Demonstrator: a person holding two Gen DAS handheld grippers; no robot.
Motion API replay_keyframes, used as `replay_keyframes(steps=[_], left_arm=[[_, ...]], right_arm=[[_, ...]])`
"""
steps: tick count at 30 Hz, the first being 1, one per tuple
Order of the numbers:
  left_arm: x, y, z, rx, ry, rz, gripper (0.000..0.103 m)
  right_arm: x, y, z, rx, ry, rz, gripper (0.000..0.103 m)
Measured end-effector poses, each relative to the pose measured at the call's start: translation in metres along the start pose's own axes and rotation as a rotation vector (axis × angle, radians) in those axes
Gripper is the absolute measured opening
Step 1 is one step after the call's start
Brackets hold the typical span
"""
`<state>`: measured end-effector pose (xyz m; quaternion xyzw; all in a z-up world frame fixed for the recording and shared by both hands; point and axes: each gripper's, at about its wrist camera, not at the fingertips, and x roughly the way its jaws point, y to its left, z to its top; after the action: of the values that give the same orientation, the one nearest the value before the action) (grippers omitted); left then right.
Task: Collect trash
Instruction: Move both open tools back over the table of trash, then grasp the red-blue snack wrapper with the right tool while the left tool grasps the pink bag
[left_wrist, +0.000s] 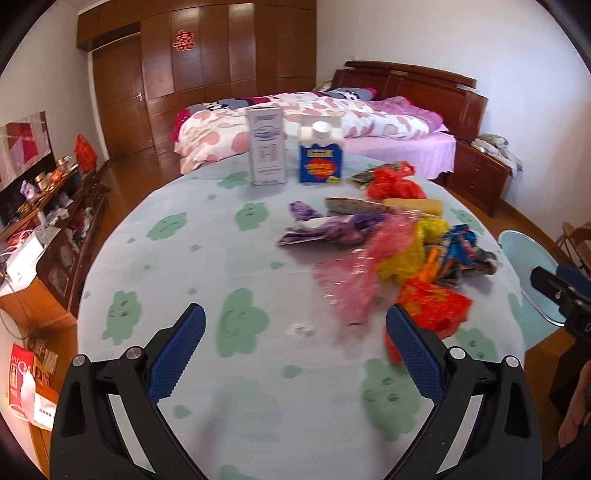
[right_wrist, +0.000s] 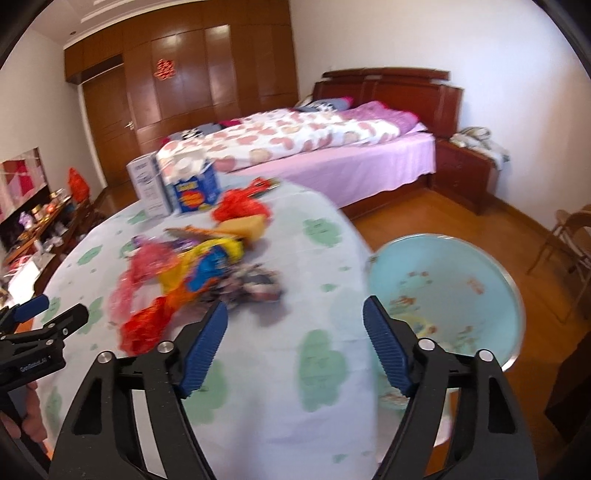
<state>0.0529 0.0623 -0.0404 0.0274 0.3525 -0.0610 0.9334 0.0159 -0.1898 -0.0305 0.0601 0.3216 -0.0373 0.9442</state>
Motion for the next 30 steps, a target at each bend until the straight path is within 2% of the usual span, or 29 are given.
replay_keyframes(steps=[8,13,15,17,18,19,23,27,30], left_arm=[[-0.001,0.037,-0.004,-0.045,0.005,0.032,0.094],[0.002,0.051,-0.006,-0.062,0.009,0.05,0.094],[0.004,0.053,-0.006,-0.066,0.01,0.048,0.094],[0.004,0.052,-0.006,-0.06,0.007,0.044,0.094],[0.005,0.051,-0.005,-0.058,0.005,0.043,0.094],[0.006,0.05,-0.004,-0.055,0.003,0.04,0.094],[0.007,0.044,-0.002,-0.046,-0.004,0.023,0.094],[0.009,0.026,0.004,-0.012,-0.009,-0.005,0.093],[0.014,0.01,0.008,0.012,-0.004,-0.031,0.092]], right_arm=[[0.025,0.047,0.009,0.002,0.053,0.119,0.073],[0.049,0.072,0.008,0.01,0.134,0.189,0.071],[0.06,0.079,0.004,0.004,0.182,0.205,0.064],[0.071,0.081,-0.002,0.022,0.246,0.25,0.045],[0.074,0.081,-0.004,0.031,0.267,0.275,0.039],[0.075,0.081,-0.005,0.034,0.272,0.289,0.026],[0.058,0.081,-0.002,-0.02,0.22,0.305,0.015],[0.029,0.071,0.004,-0.059,0.14,0.3,0.014],[0.009,0.06,0.007,-0.093,0.071,0.252,0.014]])
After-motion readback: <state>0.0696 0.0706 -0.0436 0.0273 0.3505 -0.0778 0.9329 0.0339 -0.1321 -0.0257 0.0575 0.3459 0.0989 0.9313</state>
